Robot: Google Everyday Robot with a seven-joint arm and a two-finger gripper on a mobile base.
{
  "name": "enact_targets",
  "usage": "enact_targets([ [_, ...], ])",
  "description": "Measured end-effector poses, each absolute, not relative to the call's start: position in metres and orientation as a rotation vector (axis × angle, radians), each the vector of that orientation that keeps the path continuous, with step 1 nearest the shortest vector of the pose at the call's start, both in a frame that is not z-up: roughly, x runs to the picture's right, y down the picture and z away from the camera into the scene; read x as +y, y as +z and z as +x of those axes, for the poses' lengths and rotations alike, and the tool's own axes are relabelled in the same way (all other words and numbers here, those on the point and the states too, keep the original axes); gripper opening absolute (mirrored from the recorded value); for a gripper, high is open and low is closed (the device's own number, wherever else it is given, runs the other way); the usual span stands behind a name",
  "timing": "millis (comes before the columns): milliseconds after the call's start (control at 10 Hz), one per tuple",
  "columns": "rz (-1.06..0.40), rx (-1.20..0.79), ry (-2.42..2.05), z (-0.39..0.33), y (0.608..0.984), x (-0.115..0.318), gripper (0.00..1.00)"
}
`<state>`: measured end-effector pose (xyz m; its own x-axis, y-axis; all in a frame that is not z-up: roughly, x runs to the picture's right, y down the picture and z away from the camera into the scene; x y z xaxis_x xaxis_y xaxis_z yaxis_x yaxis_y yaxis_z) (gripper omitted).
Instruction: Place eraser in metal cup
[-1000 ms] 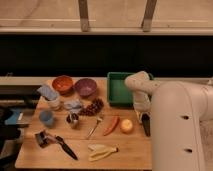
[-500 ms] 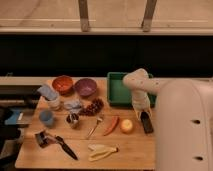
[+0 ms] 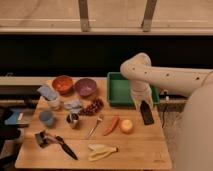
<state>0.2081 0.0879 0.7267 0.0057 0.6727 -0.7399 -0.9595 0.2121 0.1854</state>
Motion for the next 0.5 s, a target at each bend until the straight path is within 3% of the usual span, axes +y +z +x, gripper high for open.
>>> enact_targets([
  [200, -0.386, 0.780, 1.298, 0.167, 0.703, 0.058, 0.00],
  [500, -0.365, 0.711, 1.201, 0.099, 0.710, 0.028, 0.00],
])
